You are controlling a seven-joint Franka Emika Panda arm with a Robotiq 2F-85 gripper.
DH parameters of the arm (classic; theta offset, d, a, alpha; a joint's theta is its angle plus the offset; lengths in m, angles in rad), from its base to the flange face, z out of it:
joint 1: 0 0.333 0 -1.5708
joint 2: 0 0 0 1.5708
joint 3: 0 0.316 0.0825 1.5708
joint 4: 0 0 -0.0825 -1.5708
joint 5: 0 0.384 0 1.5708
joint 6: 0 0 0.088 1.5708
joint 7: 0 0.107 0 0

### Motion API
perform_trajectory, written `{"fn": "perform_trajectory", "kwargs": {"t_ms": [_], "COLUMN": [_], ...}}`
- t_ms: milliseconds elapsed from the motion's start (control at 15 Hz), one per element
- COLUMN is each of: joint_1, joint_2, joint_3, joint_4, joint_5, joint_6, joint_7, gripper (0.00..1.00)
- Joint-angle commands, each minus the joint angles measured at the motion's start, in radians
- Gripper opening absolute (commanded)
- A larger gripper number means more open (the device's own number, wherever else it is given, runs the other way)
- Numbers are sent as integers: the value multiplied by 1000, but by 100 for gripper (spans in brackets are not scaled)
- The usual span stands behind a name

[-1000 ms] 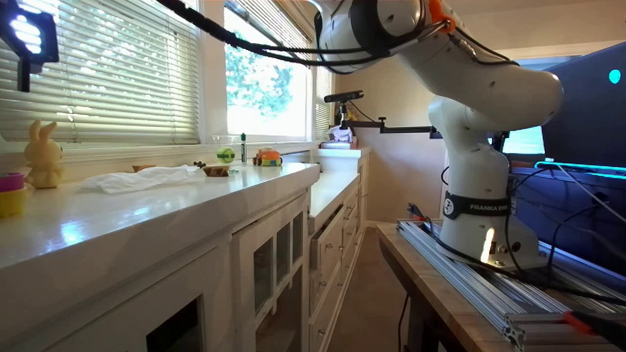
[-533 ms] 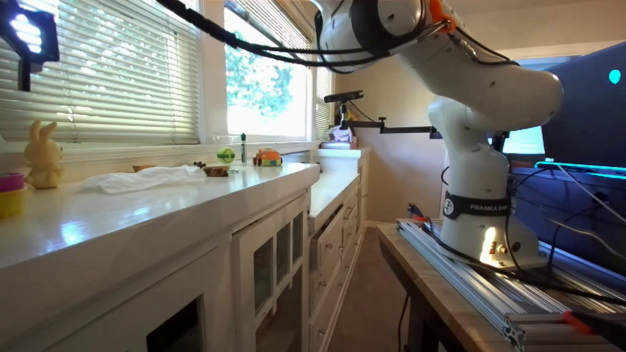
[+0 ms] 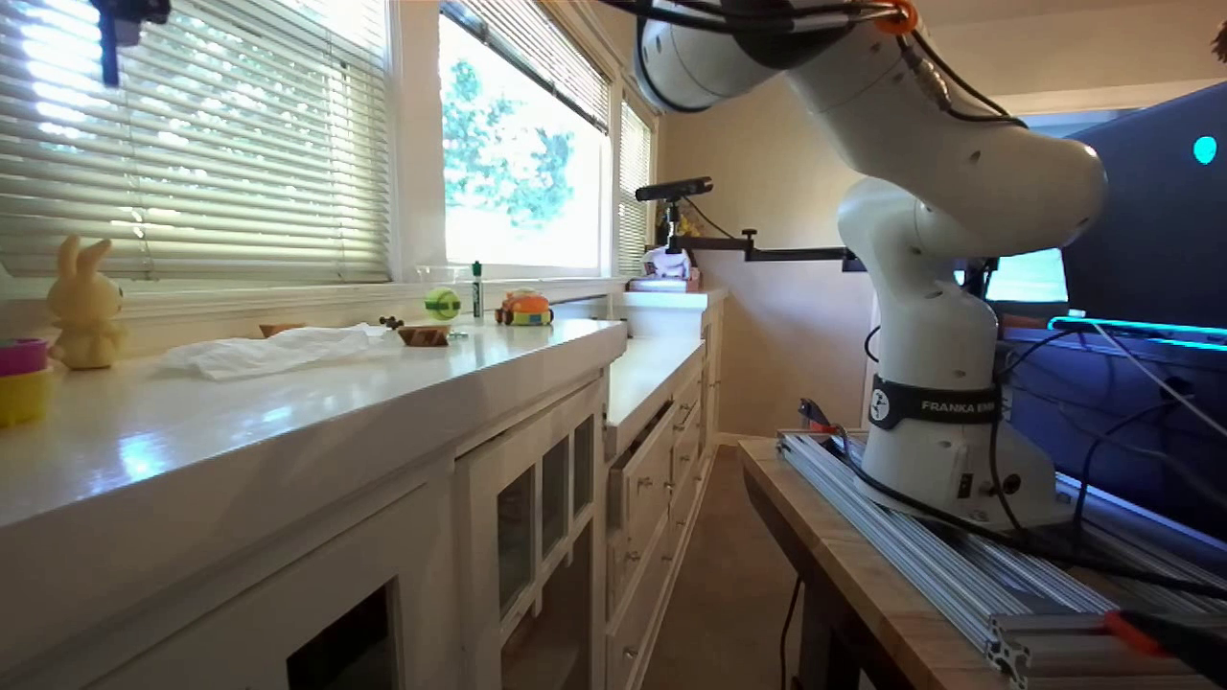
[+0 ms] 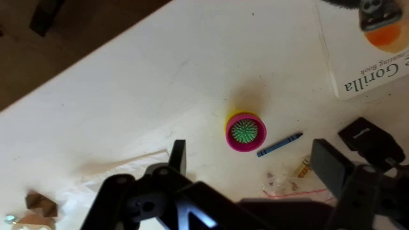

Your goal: Stack the bowls, then place the green toy inside the pink bowl

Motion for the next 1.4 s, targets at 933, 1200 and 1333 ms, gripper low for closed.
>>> {"fn": "perform_trajectory", "kwargs": {"t_ms": [933,1200,1333], "joint_1": [3,3,3], "joint_2": [20,20,20], "joint_3": [10,9,9], "joint_4": [-12,-11,-11], "joint_5": [-10,-11,-11], "joint_6": [111,111,112], "joint_7": [585,589,589], "gripper": [100,100,100]}}
